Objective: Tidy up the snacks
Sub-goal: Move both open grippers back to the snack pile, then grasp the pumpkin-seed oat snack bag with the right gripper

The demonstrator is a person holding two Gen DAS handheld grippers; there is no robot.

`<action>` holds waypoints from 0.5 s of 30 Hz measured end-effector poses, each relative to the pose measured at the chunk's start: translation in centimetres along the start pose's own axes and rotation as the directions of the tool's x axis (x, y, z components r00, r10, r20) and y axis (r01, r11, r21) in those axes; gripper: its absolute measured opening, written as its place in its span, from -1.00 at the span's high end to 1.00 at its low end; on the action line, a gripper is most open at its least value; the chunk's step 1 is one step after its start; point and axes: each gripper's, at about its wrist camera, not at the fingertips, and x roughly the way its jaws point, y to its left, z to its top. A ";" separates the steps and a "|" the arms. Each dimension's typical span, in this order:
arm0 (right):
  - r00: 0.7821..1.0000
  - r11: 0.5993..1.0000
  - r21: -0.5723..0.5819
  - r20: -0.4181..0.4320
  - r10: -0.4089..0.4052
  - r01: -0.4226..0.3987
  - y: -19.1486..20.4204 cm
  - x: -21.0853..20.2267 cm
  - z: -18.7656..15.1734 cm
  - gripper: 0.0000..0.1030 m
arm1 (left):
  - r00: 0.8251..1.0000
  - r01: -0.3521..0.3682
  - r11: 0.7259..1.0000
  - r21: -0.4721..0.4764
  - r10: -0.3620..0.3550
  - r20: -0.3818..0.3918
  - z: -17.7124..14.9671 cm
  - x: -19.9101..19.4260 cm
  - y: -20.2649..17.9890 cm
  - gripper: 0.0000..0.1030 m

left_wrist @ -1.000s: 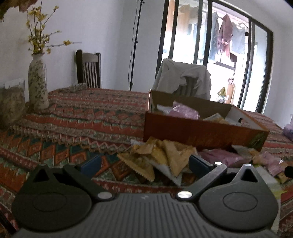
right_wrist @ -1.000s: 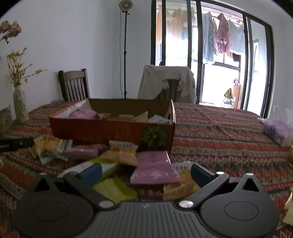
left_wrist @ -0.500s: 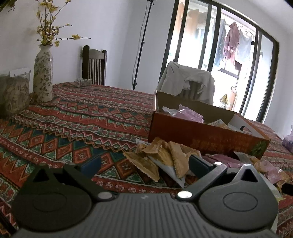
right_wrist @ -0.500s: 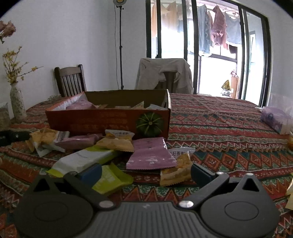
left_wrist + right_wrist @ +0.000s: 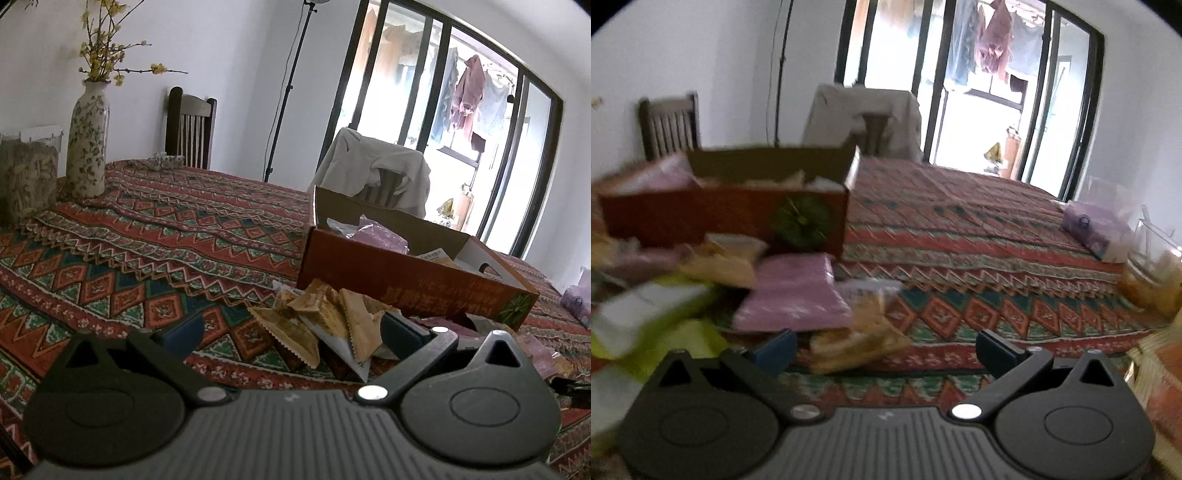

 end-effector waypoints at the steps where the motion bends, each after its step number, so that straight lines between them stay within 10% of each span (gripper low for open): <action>1: 1.000 1.000 -0.012 -0.013 0.001 -0.002 0.0 0.6 0.1 -1.00 | 1.000 0.000 1.000 0.000 0.000 -0.001 0.0 0.0 0.0 -1.00; 15: 0.981 0.983 0.040 -0.073 0.182 -0.179 -1.1 4.7 1.8 -1.00 | 1.000 -0.006 1.000 0.003 0.006 -0.013 -0.1 0.3 -0.1 -1.00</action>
